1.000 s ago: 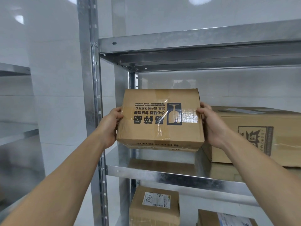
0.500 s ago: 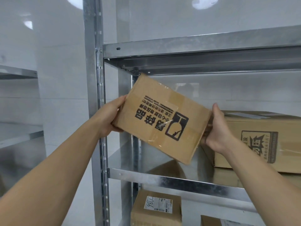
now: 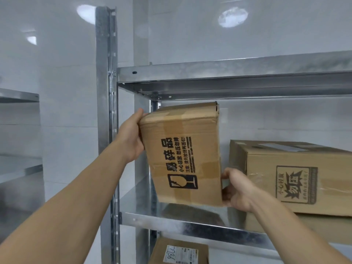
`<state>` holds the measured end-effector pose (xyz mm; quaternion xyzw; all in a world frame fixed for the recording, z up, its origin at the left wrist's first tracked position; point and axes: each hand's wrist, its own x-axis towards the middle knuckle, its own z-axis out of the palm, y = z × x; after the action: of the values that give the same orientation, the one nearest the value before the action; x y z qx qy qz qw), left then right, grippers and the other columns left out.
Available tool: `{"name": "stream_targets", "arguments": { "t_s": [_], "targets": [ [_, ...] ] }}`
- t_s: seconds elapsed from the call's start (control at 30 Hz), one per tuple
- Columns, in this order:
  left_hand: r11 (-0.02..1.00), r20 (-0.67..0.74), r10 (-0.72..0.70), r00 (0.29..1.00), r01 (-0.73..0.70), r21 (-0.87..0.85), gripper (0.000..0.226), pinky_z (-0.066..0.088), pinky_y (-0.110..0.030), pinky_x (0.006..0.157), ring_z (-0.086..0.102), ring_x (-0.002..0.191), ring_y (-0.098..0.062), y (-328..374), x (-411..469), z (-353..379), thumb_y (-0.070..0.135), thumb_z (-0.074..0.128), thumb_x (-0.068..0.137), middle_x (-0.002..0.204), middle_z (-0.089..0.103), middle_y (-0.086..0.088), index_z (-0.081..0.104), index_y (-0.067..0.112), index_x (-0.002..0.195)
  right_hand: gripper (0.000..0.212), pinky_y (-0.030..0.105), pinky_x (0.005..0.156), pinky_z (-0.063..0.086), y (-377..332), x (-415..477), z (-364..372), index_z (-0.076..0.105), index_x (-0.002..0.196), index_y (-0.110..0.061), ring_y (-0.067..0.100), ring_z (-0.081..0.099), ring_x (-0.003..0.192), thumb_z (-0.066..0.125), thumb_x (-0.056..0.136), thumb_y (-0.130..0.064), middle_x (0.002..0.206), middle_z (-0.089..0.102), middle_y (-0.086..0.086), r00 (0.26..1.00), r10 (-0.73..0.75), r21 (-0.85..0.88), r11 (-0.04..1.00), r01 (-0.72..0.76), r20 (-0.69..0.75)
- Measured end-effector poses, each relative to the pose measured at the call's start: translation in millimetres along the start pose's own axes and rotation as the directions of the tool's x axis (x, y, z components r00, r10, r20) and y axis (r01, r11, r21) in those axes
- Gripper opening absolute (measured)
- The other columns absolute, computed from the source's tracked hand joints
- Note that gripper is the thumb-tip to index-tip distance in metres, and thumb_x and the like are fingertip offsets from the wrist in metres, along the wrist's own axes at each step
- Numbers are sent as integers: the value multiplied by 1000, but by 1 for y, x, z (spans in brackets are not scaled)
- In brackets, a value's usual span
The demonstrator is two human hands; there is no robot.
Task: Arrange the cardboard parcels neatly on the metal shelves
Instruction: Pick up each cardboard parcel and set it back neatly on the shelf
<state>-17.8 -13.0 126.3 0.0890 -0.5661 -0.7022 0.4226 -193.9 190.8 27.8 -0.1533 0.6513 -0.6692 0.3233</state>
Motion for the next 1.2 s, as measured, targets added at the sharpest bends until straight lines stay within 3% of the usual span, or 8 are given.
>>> {"name": "stream_targets", "arguments": {
  "t_s": [0.13, 0.27, 0.43, 0.57, 0.83, 0.97, 1.07, 1.2],
  "targets": [
    [998, 87, -61, 994, 62, -8, 46, 43, -54, 109, 57, 131, -30, -13, 3, -1, 55, 33, 105, 133, 60, 1, 67, 36, 130, 39, 48, 73, 58, 1, 2, 7, 65, 112, -16, 38, 68, 100, 47, 105, -50, 105, 73, 23, 1000, -10, 97, 995, 9, 7],
    [995, 112, -82, 990, 76, 58, 47, 55, -48, 91, 63, 124, -31, -17, -1, 5, 55, 32, 106, 134, 67, -4, 65, 35, 132, 41, 50, 78, 59, 7, 8, 9, 68, 114, -16, 38, 70, 98, 53, 102, -52, 88, 78, 19, 1000, 9, 101, 995, -9, 2],
    [990, 163, -70, 984, 49, 129, 65, 51, -50, 98, 63, 124, -29, -6, -3, 9, 71, 29, 99, 133, 67, -10, 67, 30, 131, 44, 57, 94, 57, 11, 14, 12, 66, 124, -17, 41, 69, 105, 57, 98, -53, 110, 75, 22, 999, 35, 115, 993, -37, 22],
    [986, 203, -50, 978, 16, 169, 72, 47, -52, 107, 63, 125, -30, -3, -2, 12, 75, 29, 97, 133, 67, -12, 68, 24, 132, 41, 57, 93, 57, 12, 16, 15, 66, 122, -19, 40, 69, 105, 57, 99, -50, 112, 74, 21, 999, 24, 111, 993, -27, 33],
    [990, 179, -9, 984, -16, 140, 50, 48, -52, 106, 62, 120, -28, -2, -1, 8, 52, 47, 99, 127, 66, -13, 65, 18, 131, 32, 49, 76, 58, 14, 18, 20, 65, 122, -26, 38, 65, 107, 46, 106, -47, 120, 68, 20, 999, -45, 99, 994, 44, 1],
    [998, 127, -6, 992, -2, 62, 41, 51, -56, 99, 62, 122, -28, -7, -1, -1, 40, 45, 99, 134, 66, -6, 61, 29, 135, 40, 40, 64, 52, 9, 18, 16, 65, 117, -23, 35, 64, 100, 43, 106, -55, 114, 68, 19, 999, -45, 66, 997, 47, -24],
    [996, 65, -10, 998, 4, 84, 44, 50, -58, 96, 59, 123, -31, -11, -2, -8, 33, 40, 99, 134, 64, -7, 60, 34, 138, 46, 43, 71, 53, 5, 18, 11, 66, 111, -19, 35, 65, 103, 46, 102, -60, 113, 70, 19, 997, -64, 45, 997, 66, -53],
    [1000, -74, 3, 997, -1, 26, 42, 53, -53, 91, 58, 116, -31, -17, -4, -16, 19, 40, 96, 130, 64, -12, 66, 23, 128, 50, 49, 94, 56, -5, 21, 3, 69, 117, -17, 34, 68, 105, 57, 97, -61, 112, 73, 14, 982, -139, -39, 990, 136, -128]
  ]
}}
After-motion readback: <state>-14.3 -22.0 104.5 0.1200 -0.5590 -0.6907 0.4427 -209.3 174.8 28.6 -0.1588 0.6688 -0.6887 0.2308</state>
